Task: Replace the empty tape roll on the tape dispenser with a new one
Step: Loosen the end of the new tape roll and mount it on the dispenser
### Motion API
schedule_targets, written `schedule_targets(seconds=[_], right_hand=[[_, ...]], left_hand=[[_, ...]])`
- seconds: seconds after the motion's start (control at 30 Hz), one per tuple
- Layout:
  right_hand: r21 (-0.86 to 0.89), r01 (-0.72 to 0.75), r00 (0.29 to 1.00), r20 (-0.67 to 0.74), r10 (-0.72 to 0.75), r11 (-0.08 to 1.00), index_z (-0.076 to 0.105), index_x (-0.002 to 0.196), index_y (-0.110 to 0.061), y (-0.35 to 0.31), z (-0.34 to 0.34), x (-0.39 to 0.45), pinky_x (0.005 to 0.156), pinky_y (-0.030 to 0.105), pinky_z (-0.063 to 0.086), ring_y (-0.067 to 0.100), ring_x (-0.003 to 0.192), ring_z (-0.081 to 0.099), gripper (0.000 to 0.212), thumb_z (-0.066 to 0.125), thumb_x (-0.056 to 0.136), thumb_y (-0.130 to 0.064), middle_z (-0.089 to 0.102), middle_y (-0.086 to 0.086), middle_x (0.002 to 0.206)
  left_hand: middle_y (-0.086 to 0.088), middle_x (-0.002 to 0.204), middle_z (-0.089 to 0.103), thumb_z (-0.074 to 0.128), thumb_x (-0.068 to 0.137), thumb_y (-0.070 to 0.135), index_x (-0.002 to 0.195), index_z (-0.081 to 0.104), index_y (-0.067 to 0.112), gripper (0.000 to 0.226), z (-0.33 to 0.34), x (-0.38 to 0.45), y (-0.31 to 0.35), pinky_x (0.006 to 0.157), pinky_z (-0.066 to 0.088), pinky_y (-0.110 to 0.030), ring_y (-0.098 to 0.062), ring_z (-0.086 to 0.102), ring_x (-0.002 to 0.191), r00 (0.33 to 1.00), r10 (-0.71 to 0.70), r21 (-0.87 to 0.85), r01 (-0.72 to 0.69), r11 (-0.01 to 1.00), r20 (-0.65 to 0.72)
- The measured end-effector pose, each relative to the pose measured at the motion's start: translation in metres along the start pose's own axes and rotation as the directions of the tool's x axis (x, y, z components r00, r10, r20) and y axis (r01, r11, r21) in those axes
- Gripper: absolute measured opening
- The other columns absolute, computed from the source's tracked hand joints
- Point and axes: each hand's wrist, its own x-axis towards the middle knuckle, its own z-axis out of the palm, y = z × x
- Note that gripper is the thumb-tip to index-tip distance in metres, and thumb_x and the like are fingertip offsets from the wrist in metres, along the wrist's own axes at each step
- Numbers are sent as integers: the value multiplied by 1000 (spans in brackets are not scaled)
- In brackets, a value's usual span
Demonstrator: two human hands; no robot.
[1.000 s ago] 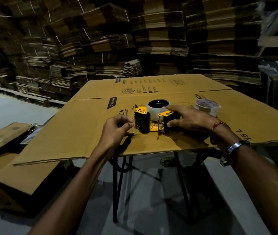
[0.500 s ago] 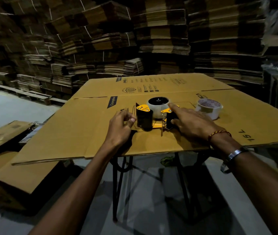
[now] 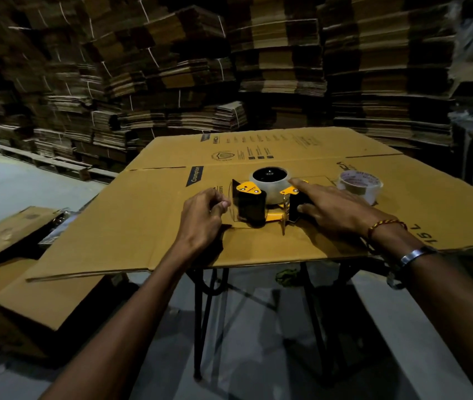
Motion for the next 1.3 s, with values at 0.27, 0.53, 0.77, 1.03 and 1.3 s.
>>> schedule_targets(seconds=[0.27, 0.53, 0.77, 1.03, 1.3], right_hand=[[-9, 28, 999, 33, -28, 1000, 9, 159, -43, 8, -2, 6, 95, 44, 49, 30, 128, 52, 65, 45, 106, -38, 47, 7, 153], [28, 81, 996, 39, -83, 996, 12, 158, -44, 13, -3, 9, 98, 40, 50, 26, 128, 47, 65, 42, 102, -54, 34, 1, 150], [43, 99, 995, 4, -100, 994, 20, 158, -40, 12, -4, 10, 98, 41, 50, 23, 125, 48, 62, 40, 101, -54, 35, 1, 148], [34, 110, 994, -13, -109, 993, 23, 156, -42, 16, -1, 14, 97, 45, 51, 25, 126, 49, 60, 42, 101, -54, 37, -1, 149], [44, 112, 994, -26, -111, 993, 23, 157, -40, 17, 0, 15, 95, 38, 50, 22, 123, 48, 60, 43, 102, -51, 38, -1, 147]], left_hand=[[-2, 102, 66, 61, 96, 12, 96, 71, 12, 11, 13, 25, -12, 85, 52, -33, -17, 61, 100, 996, 77, 12, -77, 997, 38], [-8, 125, 60, 54, 99, 9, 91, 62, 15, 13, 2, 41, -22, 104, 45, -47, -13, 54, 117, 937, 43, -219, 36, 975, 347], [-2, 137, 45, 58, 98, 13, 95, 66, 11, 8, -13, 42, -22, 89, 43, -16, -13, 46, 125, 914, 32, -123, 20, 992, 405], [-10, 95, 69, 55, 99, 10, 99, 65, 6, 10, -13, 23, -26, 78, 52, -37, -17, 65, 88, 909, 60, -120, -11, 993, 413], [-1, 118, 58, 61, 96, 13, 95, 68, 12, 7, -13, 29, -31, 91, 46, -24, -10, 55, 112, 945, 118, -144, -76, 987, 306]])
